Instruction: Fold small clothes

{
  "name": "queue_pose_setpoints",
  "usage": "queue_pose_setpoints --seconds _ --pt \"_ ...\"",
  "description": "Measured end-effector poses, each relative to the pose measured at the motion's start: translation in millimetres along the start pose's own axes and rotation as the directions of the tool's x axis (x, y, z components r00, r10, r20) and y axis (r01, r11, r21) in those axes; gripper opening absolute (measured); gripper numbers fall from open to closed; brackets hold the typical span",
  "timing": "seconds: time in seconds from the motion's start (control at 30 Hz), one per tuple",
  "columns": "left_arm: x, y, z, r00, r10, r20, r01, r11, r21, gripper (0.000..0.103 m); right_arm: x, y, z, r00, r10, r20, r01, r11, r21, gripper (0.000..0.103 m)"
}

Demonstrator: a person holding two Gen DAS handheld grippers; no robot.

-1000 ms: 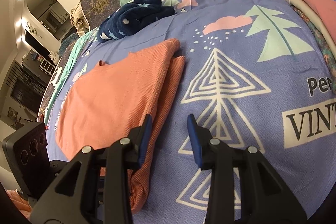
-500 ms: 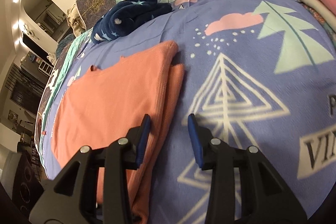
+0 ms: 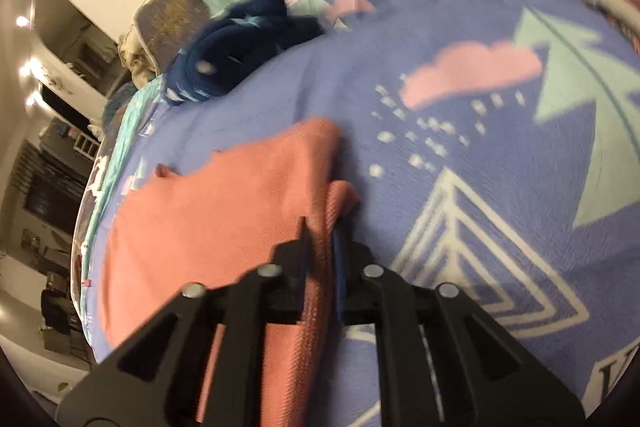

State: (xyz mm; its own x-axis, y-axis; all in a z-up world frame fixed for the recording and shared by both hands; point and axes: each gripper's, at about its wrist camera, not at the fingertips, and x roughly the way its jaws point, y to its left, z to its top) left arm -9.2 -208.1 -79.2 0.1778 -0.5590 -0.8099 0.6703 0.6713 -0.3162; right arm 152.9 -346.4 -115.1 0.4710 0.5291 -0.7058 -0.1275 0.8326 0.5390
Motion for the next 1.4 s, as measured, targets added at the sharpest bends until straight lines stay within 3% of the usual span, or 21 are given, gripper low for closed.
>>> queue_pose_setpoints --seconds 0.03,0.1,0.17,0.27,0.33,0.37,0.43,0.47,0.53,0.67,0.77,0.83,0.9,1.03,1.13,1.23,1.4 --pt "-1 1 0 1.000 -0.010 0.001 0.010 1.000 0.000 0.002 -6 -4 -1 1.000 0.020 0.018 -0.020 0.999 0.028 0.015" --pt "-1 3 0 1.000 -0.021 0.002 0.021 1.000 0.000 0.002 -21 -2 -2 0.998 -0.018 0.053 0.017 0.999 0.034 0.025" --pt "-1 4 0 1.000 -0.029 0.007 0.029 1.000 -0.005 0.002 -44 12 -5 0.992 -0.049 0.112 0.052 0.998 -0.020 0.022" --pt "-1 3 1 0.999 -0.037 0.017 0.037 0.999 -0.011 0.002 -66 39 -17 0.993 0.052 0.110 -0.036 0.990 -0.137 0.021" --pt "-2 3 1 0.999 -0.044 0.025 0.045 0.999 -0.028 0.004 -65 56 -33 0.995 0.090 0.048 -0.077 0.971 -0.227 0.021" --pt "-4 3 0 0.998 -0.054 0.028 0.055 0.998 -0.039 0.007 -60 61 -43 0.998 0.067 0.012 -0.061 0.962 -0.266 0.021" --pt "-10 3 -2 0.994 -0.110 0.027 0.111 0.992 -0.058 0.013 -38 63 -61 0.994 -0.104 -0.043 0.084 0.937 -0.340 0.023" --pt "-14 2 -4 0.992 -0.121 0.029 0.123 0.991 -0.059 0.016 -26 60 -69 0.979 -0.201 -0.044 0.171 0.915 -0.366 0.019" --pt "-24 0 -13 0.993 -0.107 0.042 0.109 0.993 -0.048 0.022 -26 61 -83 0.976 -0.215 0.038 0.211 0.880 -0.426 0.019" --pt "-53 19 -37 0.995 -0.056 0.079 0.064 0.993 -0.096 0.024 -30 85 -102 0.931 -0.339 0.135 0.360 0.787 -0.502 0.023" --pt "-96 50 -70 0.987 0.019 0.157 0.014 0.979 -0.203 0.024 -37 90 -102 0.913 -0.379 0.152 0.404 0.783 -0.473 0.030" --pt "-120 79 -89 0.976 0.073 0.204 -0.015 0.961 -0.274 0.024 -44 88 -97 0.914 -0.377 0.152 0.404 0.806 -0.431 0.030" --pt "-151 115 -117 0.954 0.160 0.252 -0.052 0.921 -0.385 0.024 -54 95 -92 0.921 -0.357 0.158 0.390 0.830 -0.397 0.030" --pt "-211 179 -178 0.893 0.347 0.286 -0.132 0.810 -0.571 0.024 -58 126 -93 0.934 -0.311 0.175 0.356 0.842 -0.405 0.032" --pt "-248 191 -217 0.866 0.416 0.277 -0.163 0.759 -0.631 0.021 -51 165 -100 0.952 -0.254 0.172 0.305 0.837 -0.454 0.037" --pt "-259 219 -230 0.864 0.429 0.264 -0.175 0.747 -0.641 0.019 -34 206 -109 0.968 -0.202 0.148 0.249 0.822 -0.512 0.038" --pt "-239 246 -207 0.898 0.345 0.275 -0.126 0.798 -0.589 0.019 2 271 -107 0.983 -0.150 0.103 0.182 0.800 -0.572 0.037"
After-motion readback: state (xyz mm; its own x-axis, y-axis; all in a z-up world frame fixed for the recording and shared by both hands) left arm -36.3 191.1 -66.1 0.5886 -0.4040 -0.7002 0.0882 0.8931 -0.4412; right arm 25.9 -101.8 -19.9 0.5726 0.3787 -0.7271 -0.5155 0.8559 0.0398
